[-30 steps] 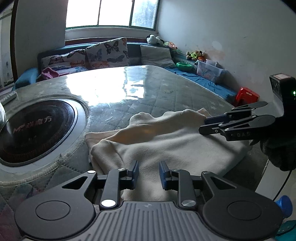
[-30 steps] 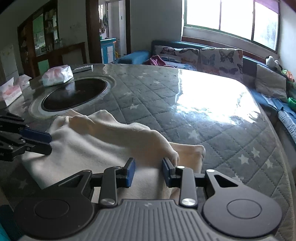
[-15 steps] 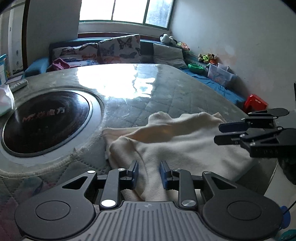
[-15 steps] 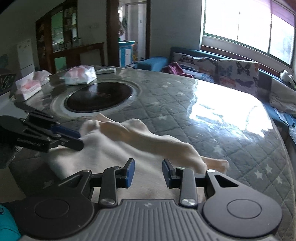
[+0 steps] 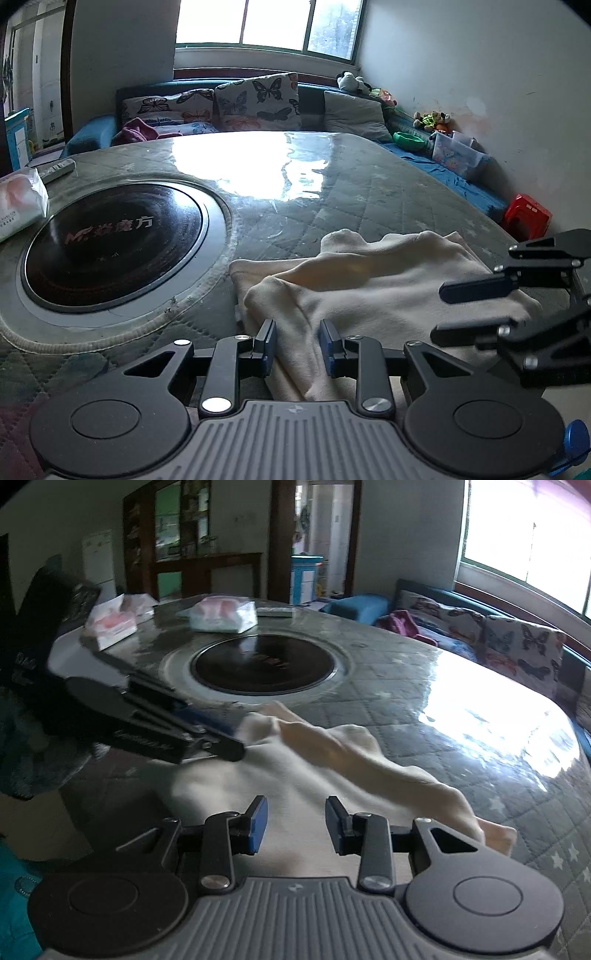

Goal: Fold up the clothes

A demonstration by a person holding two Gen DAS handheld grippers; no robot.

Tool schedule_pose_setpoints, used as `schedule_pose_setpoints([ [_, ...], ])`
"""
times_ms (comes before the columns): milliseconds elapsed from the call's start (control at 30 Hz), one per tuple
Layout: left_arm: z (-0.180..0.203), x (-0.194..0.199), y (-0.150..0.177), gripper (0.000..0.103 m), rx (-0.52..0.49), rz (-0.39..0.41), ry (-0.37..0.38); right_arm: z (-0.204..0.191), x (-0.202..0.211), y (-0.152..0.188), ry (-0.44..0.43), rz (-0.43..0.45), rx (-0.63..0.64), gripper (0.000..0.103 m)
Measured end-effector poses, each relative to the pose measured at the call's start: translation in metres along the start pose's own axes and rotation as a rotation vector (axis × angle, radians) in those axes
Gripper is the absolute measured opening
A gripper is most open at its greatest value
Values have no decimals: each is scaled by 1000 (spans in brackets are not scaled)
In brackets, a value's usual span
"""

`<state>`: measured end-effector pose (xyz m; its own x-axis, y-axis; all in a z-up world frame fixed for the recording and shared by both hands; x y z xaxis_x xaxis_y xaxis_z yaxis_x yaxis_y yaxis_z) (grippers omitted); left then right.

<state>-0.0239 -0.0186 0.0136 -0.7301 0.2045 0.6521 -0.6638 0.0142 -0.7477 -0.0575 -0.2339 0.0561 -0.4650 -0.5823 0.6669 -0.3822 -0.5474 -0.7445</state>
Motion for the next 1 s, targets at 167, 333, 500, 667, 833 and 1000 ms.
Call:
schedule_pose_setpoints([
  [167, -2, 6, -2, 40, 6, 10, -23, -17, 0, -6, -31, -1, 50, 40],
  [333, -9, 12, -1, 50, 26, 18, -51, -38, -4, -9, -73, -11, 107, 43],
  [500, -24, 20, -1, 58, 79, 32, -85, -57, -9, -12, -107, -20, 159, 44],
  [667, -44, 24, -2, 62, 167, 36, -103, -70, -16, -15, -124, -30, 213, 46],
  [833, -50, 24, -1, 67, 201, 26, -115, -82, -24, -16, -136, -38, 255, 47],
  [1000, -52, 20, 2, 70, 236, 4, -117, -91, -27, -13, -127, -41, 296, 52],
])
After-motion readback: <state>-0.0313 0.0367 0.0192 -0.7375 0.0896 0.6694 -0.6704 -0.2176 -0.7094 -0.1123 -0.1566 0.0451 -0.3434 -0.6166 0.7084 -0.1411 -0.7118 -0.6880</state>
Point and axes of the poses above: each gripper's, at about its wrist camera, not at the fingertips, and x roughly against the way its jaws point, z to its right, y to its underside, the point moved 3 cm from there along -x, roughly the way its jaws point, and after that the axes turned 1 degree about -y, right-handed, at the moved point
